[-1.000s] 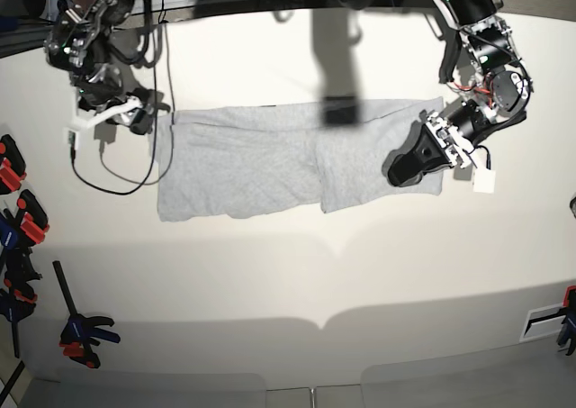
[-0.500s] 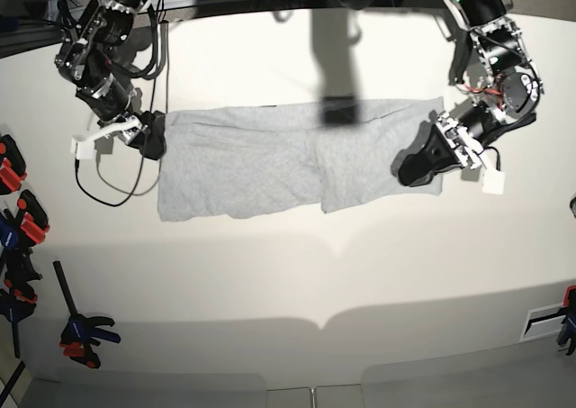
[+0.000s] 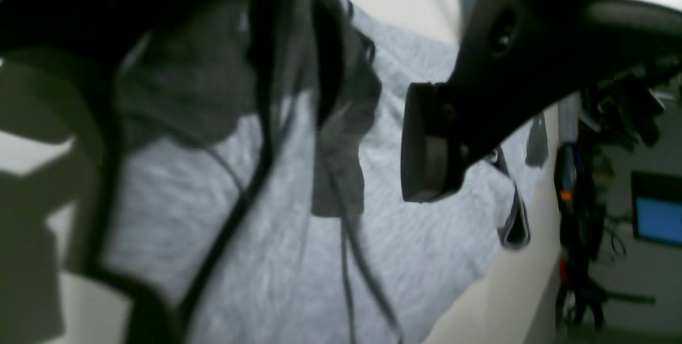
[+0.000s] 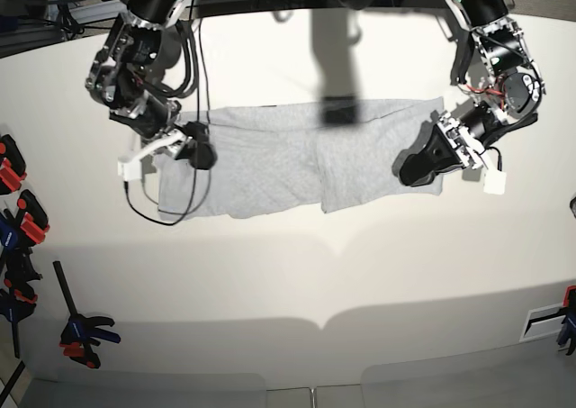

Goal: Fold the T-shirt properly
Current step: 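Grasp the other strip end with the right gripper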

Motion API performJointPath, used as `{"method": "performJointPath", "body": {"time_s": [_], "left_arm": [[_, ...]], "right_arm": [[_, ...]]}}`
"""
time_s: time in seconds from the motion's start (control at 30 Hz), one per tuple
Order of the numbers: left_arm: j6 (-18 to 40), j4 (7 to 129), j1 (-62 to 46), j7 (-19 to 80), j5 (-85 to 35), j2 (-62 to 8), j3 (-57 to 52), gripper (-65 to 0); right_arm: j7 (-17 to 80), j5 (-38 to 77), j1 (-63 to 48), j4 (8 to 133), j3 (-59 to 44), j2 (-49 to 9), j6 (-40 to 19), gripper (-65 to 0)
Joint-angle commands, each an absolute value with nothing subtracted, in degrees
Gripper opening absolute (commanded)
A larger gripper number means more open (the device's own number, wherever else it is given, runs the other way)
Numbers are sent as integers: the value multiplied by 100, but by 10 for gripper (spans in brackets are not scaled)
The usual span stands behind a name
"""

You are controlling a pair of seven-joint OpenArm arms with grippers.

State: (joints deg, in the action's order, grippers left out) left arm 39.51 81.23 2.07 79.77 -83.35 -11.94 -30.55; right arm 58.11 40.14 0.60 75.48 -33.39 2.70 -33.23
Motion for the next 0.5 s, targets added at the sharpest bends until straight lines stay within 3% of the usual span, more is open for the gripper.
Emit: {"method": "performJointPath", "body": {"time_s": [0.0,0.3,0.47], "left_arm": [[4000,8224,298,7933,-8500,-1258,-3065,-340],[4000,8224,283,8000,-8500,-1258,-3065,-340],[4000,8221,266,8000,-8500,-1253,-3065,-340]], "right_arm": [[6040,3760,89,7557,-3201,272,-3256,-301],[6040,3752,93,7561,-2928,268,-3238,-316],[6189,3752,93,7561,-2928,263,-3240,-359]]}}
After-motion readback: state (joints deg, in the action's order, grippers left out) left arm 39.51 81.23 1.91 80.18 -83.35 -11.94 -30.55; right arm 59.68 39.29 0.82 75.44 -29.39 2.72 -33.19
